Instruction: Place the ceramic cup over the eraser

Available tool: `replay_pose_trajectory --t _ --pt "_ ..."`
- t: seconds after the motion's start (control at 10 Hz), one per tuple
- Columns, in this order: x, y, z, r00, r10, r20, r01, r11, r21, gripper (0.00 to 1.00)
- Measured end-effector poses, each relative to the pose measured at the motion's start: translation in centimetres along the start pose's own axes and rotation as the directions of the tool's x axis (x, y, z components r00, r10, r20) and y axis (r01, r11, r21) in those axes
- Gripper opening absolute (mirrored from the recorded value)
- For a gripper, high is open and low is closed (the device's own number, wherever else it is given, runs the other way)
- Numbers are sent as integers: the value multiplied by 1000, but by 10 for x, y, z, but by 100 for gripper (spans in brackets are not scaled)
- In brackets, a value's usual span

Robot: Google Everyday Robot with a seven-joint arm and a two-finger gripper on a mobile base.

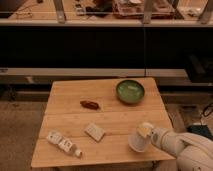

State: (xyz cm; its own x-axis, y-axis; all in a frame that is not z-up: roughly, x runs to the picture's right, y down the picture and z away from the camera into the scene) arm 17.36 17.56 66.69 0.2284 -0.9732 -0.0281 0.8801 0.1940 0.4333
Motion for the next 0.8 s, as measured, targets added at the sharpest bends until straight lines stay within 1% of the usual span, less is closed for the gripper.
replay_pose_trajectory --t 0.1,0.2,0.4,0.6,0.7,0.8 --pt "0 0 1 1000 -1 1 1 1000 0 76" --pt "0 -1 3 1000 0 3 0 1000 2 80" --pt "-1 -3 6 1000 0 7 0 1000 5 80" --pt "-1 -3 8 1000 -6 13 6 1000 1 80" --pt "-2 -1 9 1000 -10 16 10 1000 -6 80" --pt "0 4 7 1000 -12 18 13 1000 -22 80"
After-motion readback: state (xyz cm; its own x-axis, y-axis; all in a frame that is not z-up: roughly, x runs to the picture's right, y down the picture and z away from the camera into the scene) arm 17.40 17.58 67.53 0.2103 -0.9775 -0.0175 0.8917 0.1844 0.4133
